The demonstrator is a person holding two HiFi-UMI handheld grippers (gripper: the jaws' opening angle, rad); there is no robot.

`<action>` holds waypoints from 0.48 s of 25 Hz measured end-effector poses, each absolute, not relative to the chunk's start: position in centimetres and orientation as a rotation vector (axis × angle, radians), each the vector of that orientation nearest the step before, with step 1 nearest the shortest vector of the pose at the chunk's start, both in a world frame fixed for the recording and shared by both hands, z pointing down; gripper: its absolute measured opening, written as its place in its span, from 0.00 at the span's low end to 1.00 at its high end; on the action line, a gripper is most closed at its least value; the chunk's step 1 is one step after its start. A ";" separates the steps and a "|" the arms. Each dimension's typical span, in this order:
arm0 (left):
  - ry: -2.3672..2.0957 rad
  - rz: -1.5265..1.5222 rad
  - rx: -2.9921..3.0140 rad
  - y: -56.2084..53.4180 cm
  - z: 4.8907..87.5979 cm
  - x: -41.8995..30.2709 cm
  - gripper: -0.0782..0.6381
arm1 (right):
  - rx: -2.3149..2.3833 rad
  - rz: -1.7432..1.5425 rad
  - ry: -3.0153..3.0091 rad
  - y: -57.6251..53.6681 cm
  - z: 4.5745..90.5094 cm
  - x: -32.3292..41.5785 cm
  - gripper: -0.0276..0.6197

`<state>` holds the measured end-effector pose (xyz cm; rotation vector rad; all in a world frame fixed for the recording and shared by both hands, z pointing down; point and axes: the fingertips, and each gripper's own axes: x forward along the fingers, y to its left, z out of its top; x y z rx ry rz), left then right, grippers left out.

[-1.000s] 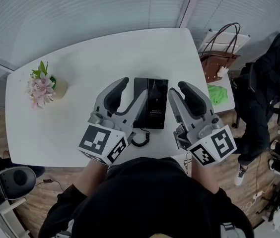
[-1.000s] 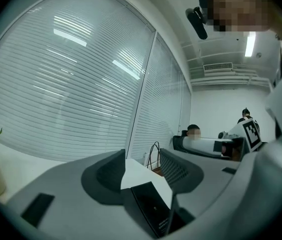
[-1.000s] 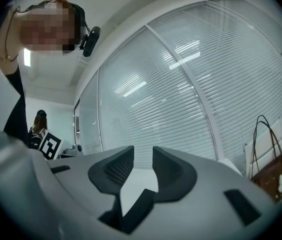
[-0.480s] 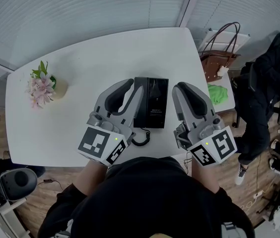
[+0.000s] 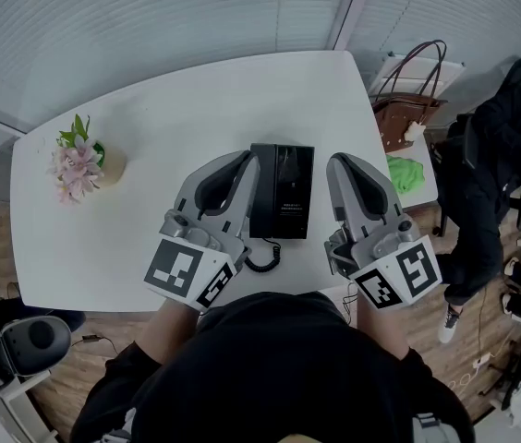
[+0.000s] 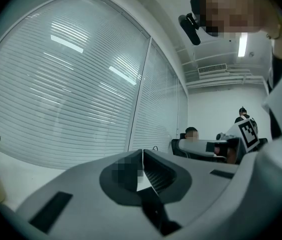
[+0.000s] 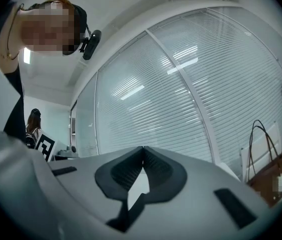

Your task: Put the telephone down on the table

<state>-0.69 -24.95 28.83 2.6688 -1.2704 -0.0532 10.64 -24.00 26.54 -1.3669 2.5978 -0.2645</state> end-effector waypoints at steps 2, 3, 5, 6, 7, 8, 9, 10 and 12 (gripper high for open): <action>-1.271 -0.050 2.664 -25.0 29.0 -0.8 0.13 | -1.364 -0.272 2.602 -24.1 26.7 10.6 0.05; -1.273 -0.049 2.662 -25.0 29.0 -0.8 0.13 | -1.362 -0.274 2.605 -24.1 26.7 10.5 0.05; -1.275 -0.046 2.659 -25.0 29.1 -0.9 0.13 | -1.364 -0.279 2.610 -24.1 26.9 10.4 0.05; -1.276 -0.045 2.658 -25.0 29.2 -0.9 0.13 | -1.367 -0.281 2.610 -24.1 27.0 10.4 0.05; -1.276 -0.044 2.657 -25.0 29.2 -1.0 0.13 | -1.371 -0.283 2.611 -24.1 27.0 10.4 0.05; -1.276 -0.042 2.657 -25.0 29.3 -1.0 0.13 | -1.375 -0.284 2.612 -24.1 27.1 10.4 0.05; -1.276 -0.042 2.657 -25.0 29.3 -1.0 0.13 | -1.377 -0.283 2.613 -24.1 27.1 10.4 0.05; -1.276 -0.041 2.657 -25.0 29.3 -1.0 0.13 | -1.377 -0.282 2.617 -24.1 27.1 10.4 0.05; -1.277 -0.042 2.656 -24.9 29.3 -1.0 0.13 | -1.374 -0.277 2.626 -24.0 27.0 10.3 0.05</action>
